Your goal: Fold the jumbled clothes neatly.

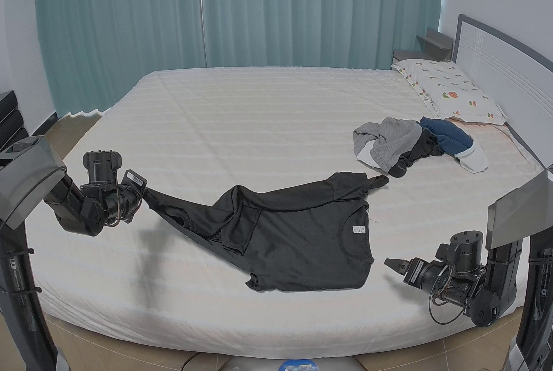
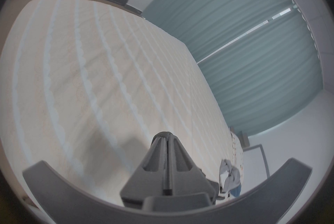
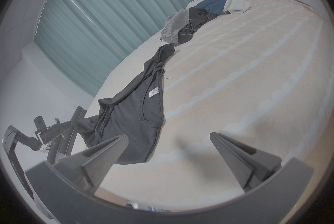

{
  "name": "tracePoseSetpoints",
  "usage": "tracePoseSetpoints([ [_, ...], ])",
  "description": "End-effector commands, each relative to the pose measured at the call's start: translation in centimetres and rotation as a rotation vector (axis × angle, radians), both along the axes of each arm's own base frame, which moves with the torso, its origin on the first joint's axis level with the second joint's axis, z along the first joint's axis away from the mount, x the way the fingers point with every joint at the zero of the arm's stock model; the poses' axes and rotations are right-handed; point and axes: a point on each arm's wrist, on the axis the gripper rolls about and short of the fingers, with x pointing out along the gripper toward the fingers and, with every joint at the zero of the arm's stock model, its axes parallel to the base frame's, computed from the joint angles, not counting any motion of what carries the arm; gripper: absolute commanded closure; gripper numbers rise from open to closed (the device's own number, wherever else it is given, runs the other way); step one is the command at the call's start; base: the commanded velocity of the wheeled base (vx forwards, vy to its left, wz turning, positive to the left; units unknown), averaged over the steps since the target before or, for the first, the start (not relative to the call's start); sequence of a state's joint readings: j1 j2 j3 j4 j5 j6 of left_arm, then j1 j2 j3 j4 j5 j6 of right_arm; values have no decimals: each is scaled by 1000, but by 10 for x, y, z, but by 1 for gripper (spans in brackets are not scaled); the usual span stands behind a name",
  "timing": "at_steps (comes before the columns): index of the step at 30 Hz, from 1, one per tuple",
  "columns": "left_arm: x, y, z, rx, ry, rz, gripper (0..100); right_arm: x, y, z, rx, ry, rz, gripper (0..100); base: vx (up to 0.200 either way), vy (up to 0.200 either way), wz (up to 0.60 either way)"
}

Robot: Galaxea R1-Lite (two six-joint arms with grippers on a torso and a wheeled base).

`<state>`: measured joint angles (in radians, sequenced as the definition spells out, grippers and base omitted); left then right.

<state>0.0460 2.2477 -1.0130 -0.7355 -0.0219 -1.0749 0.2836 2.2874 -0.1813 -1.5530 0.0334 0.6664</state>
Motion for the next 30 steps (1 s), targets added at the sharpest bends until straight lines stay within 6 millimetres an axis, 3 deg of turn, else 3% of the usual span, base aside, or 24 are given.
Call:
tracePoseSetpoints([
  [1, 9, 11, -28, -15, 53, 39, 100, -1, 5, -1, 2, -2, 18, 0, 0, 0, 0],
  [9, -11, 11, -42, -2, 173, 60, 100, 3, 24, -4, 10, -25, 23, 0, 0, 0, 0],
  [15, -16, 11, -45, 31, 198, 36, 100, 11, 46, -30, -15, 0, 68, 0, 0, 0, 0],
  [21, -20, 11, -46, 42, 209, 28, 100, 35, 57, -45, -21, -47, 43, 0, 0, 0, 0],
  [30, -23, 10, -48, 54, 220, 10, 100, 56, 68, -60, -11, -69, 44, 0, 0, 0, 0],
])
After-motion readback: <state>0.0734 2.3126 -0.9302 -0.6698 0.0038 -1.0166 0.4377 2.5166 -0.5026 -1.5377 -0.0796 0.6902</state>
